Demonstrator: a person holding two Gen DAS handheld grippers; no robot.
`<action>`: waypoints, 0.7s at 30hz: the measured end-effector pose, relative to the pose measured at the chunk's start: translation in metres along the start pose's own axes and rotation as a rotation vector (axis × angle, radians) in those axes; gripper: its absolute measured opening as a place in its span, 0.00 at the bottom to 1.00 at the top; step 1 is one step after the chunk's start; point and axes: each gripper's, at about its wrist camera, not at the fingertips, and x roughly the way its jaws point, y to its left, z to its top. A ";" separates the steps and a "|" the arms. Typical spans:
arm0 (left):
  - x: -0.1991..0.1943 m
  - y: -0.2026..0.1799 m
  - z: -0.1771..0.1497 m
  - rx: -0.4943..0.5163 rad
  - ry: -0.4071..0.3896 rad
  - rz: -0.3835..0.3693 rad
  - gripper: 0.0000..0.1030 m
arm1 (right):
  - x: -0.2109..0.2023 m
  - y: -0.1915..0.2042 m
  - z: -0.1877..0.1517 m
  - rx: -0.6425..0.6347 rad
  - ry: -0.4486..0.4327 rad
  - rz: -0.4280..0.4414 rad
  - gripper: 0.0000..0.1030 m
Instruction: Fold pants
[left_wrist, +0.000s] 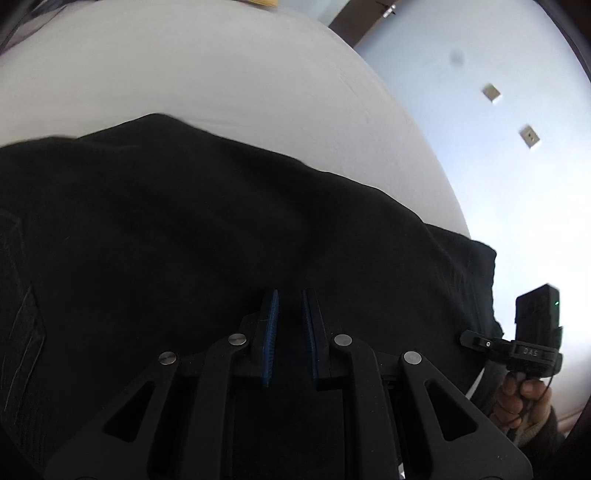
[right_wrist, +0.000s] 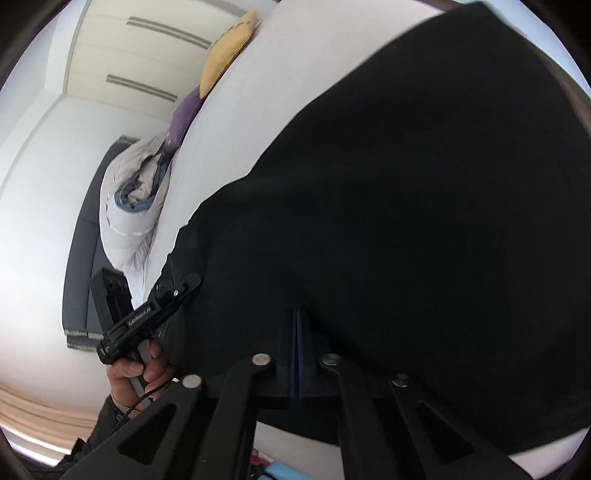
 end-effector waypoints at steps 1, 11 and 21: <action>-0.006 0.012 -0.003 -0.032 -0.008 -0.020 0.12 | -0.016 -0.012 -0.001 0.017 -0.036 -0.017 0.00; -0.115 0.152 -0.037 -0.311 -0.178 0.021 0.12 | -0.131 -0.058 -0.005 0.102 -0.259 -0.194 0.15; -0.073 0.133 0.034 -0.274 -0.152 -0.056 0.13 | 0.016 0.067 0.010 -0.142 0.003 0.060 0.41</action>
